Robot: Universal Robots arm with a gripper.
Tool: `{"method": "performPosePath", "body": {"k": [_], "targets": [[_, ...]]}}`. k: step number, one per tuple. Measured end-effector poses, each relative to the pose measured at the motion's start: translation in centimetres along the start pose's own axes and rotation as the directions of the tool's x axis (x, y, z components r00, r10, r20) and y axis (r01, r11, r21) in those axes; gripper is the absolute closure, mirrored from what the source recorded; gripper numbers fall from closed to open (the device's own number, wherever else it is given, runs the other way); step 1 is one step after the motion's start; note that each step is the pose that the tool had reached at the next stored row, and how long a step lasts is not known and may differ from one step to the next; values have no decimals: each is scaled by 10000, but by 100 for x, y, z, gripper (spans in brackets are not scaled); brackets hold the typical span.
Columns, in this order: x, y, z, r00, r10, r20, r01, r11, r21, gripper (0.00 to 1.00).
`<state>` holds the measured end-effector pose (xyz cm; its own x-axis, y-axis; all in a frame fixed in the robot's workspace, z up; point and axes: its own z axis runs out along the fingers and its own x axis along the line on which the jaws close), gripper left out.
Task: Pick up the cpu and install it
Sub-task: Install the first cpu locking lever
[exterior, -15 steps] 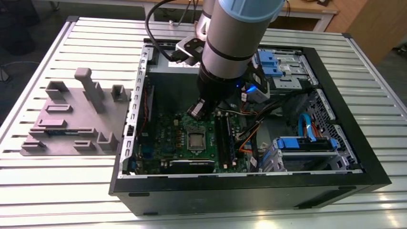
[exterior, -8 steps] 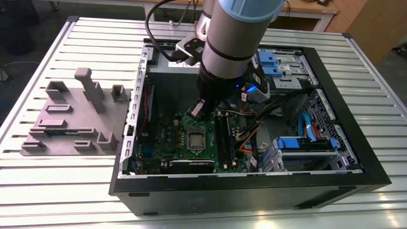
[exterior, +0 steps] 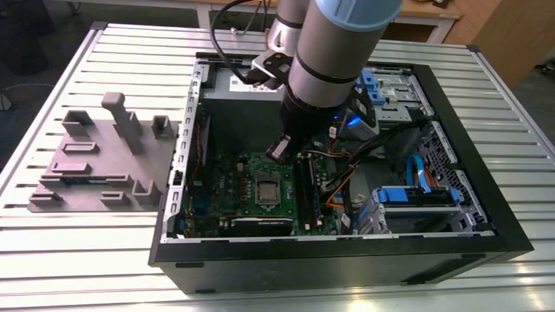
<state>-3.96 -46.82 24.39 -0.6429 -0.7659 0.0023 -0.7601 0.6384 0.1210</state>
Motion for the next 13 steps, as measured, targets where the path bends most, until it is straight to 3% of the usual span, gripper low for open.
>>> {"method": "performPosePath", "body": {"k": [9, 13], "targets": [[-187, -95, -12, 10000, 0, -6, 0, 10000, -7, 90], [-255, -59, -5, 10000, 0, -5, 0, 10000, -8, 90]]}}
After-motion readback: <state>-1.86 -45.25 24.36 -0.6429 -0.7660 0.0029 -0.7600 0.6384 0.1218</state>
